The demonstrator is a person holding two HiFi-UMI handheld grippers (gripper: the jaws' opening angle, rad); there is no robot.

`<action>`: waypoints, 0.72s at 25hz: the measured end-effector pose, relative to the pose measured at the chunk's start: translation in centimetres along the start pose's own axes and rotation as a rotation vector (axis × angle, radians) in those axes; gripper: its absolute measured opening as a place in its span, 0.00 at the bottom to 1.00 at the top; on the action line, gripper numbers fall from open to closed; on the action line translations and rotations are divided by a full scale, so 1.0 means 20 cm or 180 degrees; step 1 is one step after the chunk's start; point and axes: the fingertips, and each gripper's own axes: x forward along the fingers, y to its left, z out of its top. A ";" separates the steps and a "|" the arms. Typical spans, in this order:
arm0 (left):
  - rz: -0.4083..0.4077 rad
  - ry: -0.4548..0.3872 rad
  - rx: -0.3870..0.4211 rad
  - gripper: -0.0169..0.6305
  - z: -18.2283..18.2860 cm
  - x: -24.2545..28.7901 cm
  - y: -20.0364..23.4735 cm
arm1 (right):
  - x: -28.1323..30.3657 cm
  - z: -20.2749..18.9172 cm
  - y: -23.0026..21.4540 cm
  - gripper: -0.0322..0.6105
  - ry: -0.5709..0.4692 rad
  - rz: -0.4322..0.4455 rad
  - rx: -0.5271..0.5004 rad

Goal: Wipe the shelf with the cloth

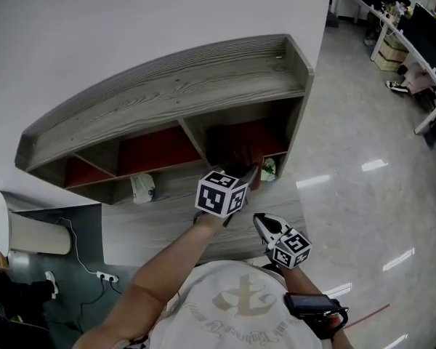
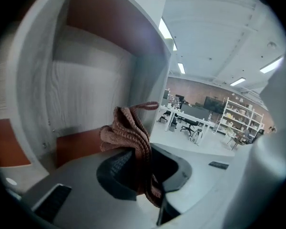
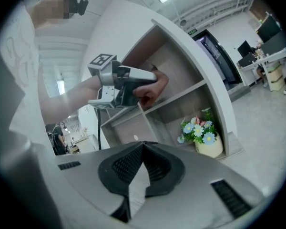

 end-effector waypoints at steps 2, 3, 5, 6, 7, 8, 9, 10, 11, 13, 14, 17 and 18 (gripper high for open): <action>-0.0043 0.0025 -0.0008 0.14 0.03 0.09 -0.02 | -0.02 0.00 -0.03 0.06 -0.0029 -0.0043 0.0022; -0.0058 0.0047 -0.0031 0.14 0.04 0.13 -0.03 | -0.04 0.00 -0.04 0.06 -0.0043 -0.0063 0.0033; -0.0061 0.0112 -0.0077 0.14 0.06 0.20 -0.02 | -0.06 0.01 -0.06 0.06 -0.0072 -0.0104 0.0056; -0.0046 0.0137 -0.0102 0.14 0.07 0.23 -0.01 | -0.07 0.01 -0.08 0.06 -0.0085 -0.0126 0.0067; -0.0027 0.0149 -0.0132 0.14 0.08 0.26 0.00 | -0.08 0.02 -0.09 0.06 -0.0095 -0.0147 0.0079; -0.0009 0.0153 -0.0168 0.14 0.10 0.29 0.01 | -0.10 0.02 -0.10 0.06 -0.0101 -0.0166 0.0091; 0.0007 0.0155 -0.0209 0.14 0.12 0.32 0.02 | -0.11 0.02 -0.11 0.06 -0.0103 -0.0182 0.0104; 0.0015 0.0156 -0.0248 0.14 0.14 0.35 0.02 | -0.12 0.02 -0.12 0.06 -0.0103 -0.0195 0.0117; 0.0009 0.0156 -0.0273 0.14 0.16 0.38 0.02 | -0.12 0.01 -0.13 0.06 -0.0103 -0.0205 0.0128; 0.0010 0.0195 -0.0256 0.15 0.19 0.46 0.01 | -0.13 0.01 -0.13 0.06 -0.0107 -0.0217 0.0142; 0.0048 0.0257 -0.0222 0.15 0.19 0.51 0.01 | -0.13 0.01 -0.14 0.06 -0.0110 -0.0221 0.0144; 0.0226 0.0446 -0.0138 0.15 0.19 0.61 0.03 | -0.14 0.01 -0.15 0.06 -0.0123 -0.0229 0.0156; 0.0271 0.0480 -0.0125 0.15 0.19 0.64 0.04 | -0.14 0.01 -0.15 0.06 -0.0125 -0.0231 0.0163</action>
